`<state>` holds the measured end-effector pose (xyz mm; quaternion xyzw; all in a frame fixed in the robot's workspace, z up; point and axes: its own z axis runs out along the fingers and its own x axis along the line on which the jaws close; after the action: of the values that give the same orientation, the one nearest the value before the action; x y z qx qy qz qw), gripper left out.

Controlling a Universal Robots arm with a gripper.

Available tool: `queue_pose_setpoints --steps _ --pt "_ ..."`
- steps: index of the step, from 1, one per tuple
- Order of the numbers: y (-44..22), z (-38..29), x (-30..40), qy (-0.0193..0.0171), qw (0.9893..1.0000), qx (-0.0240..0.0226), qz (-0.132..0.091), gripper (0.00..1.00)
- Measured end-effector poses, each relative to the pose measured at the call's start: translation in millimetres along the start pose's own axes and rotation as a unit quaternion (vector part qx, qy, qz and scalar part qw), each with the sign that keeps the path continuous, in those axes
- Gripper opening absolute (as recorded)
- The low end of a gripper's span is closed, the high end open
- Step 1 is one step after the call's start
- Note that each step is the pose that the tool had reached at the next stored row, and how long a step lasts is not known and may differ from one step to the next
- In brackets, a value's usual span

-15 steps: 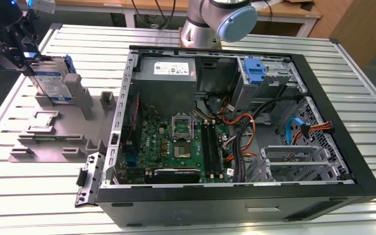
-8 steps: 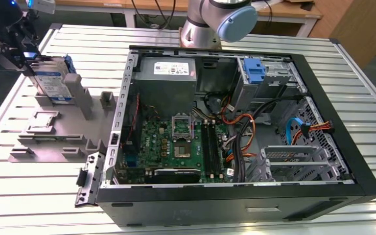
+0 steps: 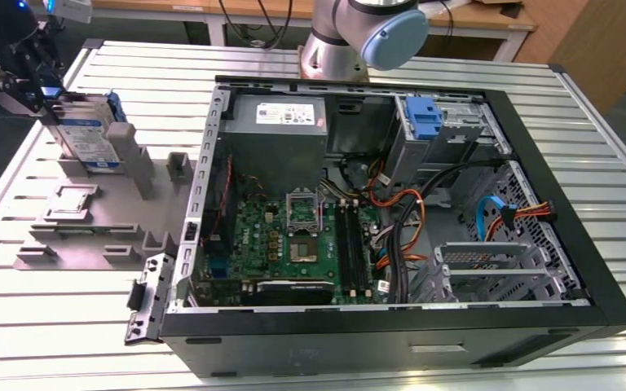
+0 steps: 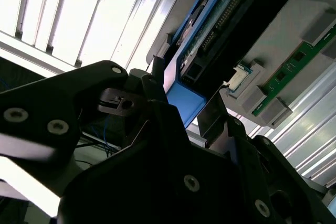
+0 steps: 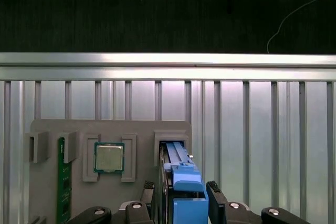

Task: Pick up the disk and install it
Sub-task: 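Pick up the disk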

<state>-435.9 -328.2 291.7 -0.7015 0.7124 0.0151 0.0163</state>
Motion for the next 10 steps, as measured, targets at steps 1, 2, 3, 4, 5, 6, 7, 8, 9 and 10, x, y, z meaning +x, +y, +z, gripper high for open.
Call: queue_pose_setpoints --steps 1,2,3,4,5,6,7,8,9,10 --pt "0.0 0.0 0.0 0.0000 1.0000 0.0000 0.000 0.51" --pt "0.0 0.0 0.0 0.0000 1.0000 0.0000 0.000 0.51" --pt "0.0 0.0 0.0 0.0000 1.0000 0.0000 0.000 0.51" --pt "0.0 0.0 0.0 0.0000 1.0000 0.0000 0.000 0.51" --pt "0.0 0.0 0.0 0.0000 1.0000 0.0000 0.000 0.51" --pt "0.0 0.1 0.0 0.0000 1.0000 -0.0001 0.000 0.51" --pt "0.0 0.2 0.0 0.0000 1.0000 0.0000 0.000 0.51" --pt "0.0 0.1 0.0 0.0000 1.0000 0.0000 0.000 0.51" --pt "0.0 0.2 0.0 0.0000 1.0000 0.0000 0.000 0.51" --pt "0.0 0.2 0.0 0.0000 1.0000 -0.0001 0.000 0.51"
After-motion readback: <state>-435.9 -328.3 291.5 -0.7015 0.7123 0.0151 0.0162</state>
